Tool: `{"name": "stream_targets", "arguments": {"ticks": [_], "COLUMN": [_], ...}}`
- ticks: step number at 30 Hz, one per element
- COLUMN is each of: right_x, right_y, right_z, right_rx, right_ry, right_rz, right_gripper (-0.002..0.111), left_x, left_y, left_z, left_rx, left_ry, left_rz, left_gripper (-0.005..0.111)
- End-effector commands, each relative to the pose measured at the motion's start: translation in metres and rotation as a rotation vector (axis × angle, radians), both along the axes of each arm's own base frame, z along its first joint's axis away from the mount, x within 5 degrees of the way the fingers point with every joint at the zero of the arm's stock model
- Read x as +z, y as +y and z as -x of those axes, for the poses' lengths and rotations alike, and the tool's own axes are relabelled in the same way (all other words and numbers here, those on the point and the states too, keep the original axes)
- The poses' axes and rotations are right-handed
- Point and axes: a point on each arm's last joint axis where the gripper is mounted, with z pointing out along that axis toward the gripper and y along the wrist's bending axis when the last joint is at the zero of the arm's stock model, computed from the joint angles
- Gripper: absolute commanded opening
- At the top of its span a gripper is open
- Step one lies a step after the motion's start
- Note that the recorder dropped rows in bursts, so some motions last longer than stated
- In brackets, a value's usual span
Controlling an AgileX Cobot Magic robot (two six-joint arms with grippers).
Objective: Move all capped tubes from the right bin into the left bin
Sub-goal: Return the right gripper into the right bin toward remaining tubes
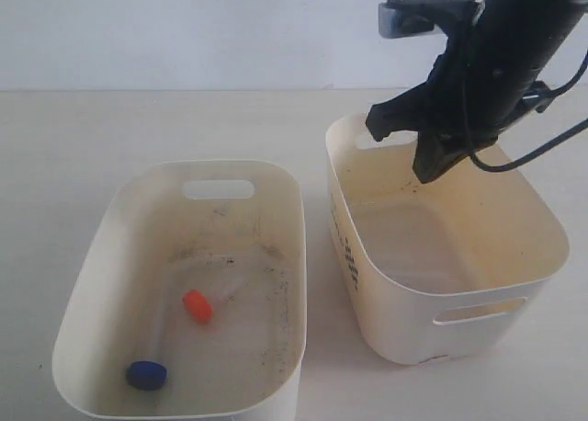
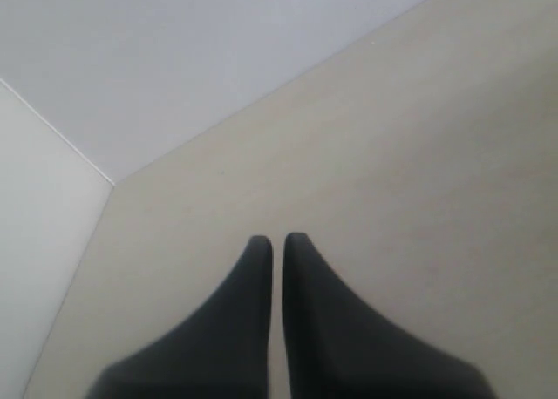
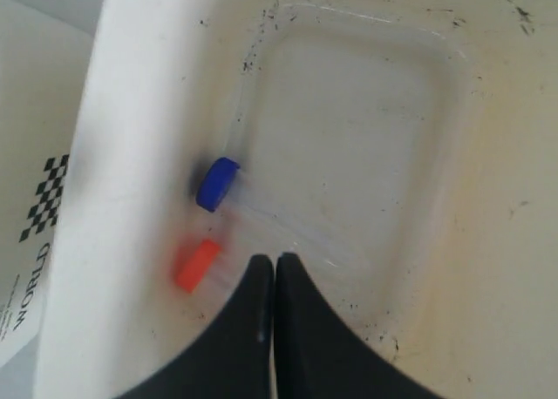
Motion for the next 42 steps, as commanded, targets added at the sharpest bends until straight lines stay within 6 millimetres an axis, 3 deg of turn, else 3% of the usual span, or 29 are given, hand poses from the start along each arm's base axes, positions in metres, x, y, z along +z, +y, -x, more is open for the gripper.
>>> {"name": "stream_targets", "arguments": {"ticks": [1,7,10,14,18,20,25,31,42], "right_x": [-0.018,-0.033,-0.033,-0.033,-0.032,-0.033,-0.034,-0.046,-0.06], "right_y": [0.002,0.006,0.006,0.006,0.006,0.006,0.004,0.002,0.004], "right_z": [-0.013,-0.015,-0.008,-0.011,-0.013,-0.013,-0.009,-0.006,-0.01], "right_rx": [-0.004,0.071,0.413,0.722,0.837,1.029,1.318,1.381,1.381], "right_ry": [0.015,0.056,0.057,-0.037,-0.084,-0.109,-0.115,-0.001,0.039], "right_rz": [0.004,0.024,0.108,0.159,0.179,0.206,0.241,0.202,0.183], "right_gripper": [0.0,0.0,0.0,0.0,0.0,0.0,0.0,0.0,0.0], "left_x": [0.001,0.001,0.001,0.001,0.001,0.001,0.001,0.001,0.001], "left_y": [0.0,0.0,0.0,0.0,0.0,0.0,0.0,0.0,0.0], "left_z": [0.0,0.0,0.0,0.0,0.0,0.0,0.0,0.0,0.0], "left_rx": [-0.003,-0.003,-0.003,-0.003,-0.003,-0.003,-0.003,-0.003,-0.003], "left_ry": [-0.005,-0.005,-0.005,-0.005,-0.005,-0.005,-0.005,-0.005,-0.005], "left_rz": [0.004,0.004,0.004,0.004,0.004,0.004,0.004,0.004,0.004], "left_gripper": [0.004,0.004,0.004,0.004,0.004,0.004,0.004,0.004,0.004]}}
